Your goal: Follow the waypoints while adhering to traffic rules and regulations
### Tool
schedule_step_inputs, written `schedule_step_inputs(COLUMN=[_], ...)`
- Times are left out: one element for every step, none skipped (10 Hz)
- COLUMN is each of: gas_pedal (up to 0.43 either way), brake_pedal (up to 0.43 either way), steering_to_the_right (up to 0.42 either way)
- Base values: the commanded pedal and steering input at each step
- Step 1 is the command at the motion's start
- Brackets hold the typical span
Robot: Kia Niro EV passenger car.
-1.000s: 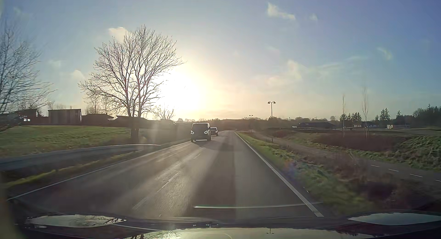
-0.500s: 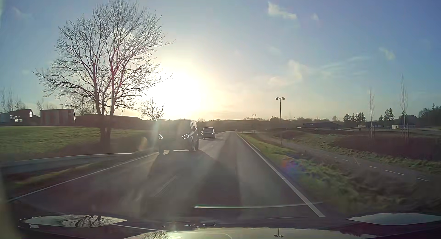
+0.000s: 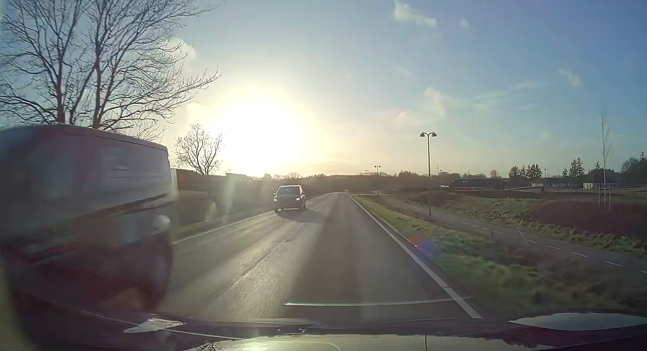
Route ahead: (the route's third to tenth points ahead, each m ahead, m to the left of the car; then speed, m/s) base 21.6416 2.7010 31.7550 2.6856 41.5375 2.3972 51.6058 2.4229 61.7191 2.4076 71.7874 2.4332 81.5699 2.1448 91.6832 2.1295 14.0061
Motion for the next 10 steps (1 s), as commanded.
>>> schedule_step_inputs(gas_pedal=[0.138, 0.138, 0.138, 0.138, 0.138, 0.138, 0.138, 0.138, 0.138, 0.138], brake_pedal=[0.0, 0.0, 0.0, 0.0, 0.0, 0.0, 0.0, 0.0, 0.0, 0.0], steering_to_the_right=[-0.001, -0.001, -0.001, 0.0, 0.0, 0.001, 0.001, 0.002, 0.003, 0.003])
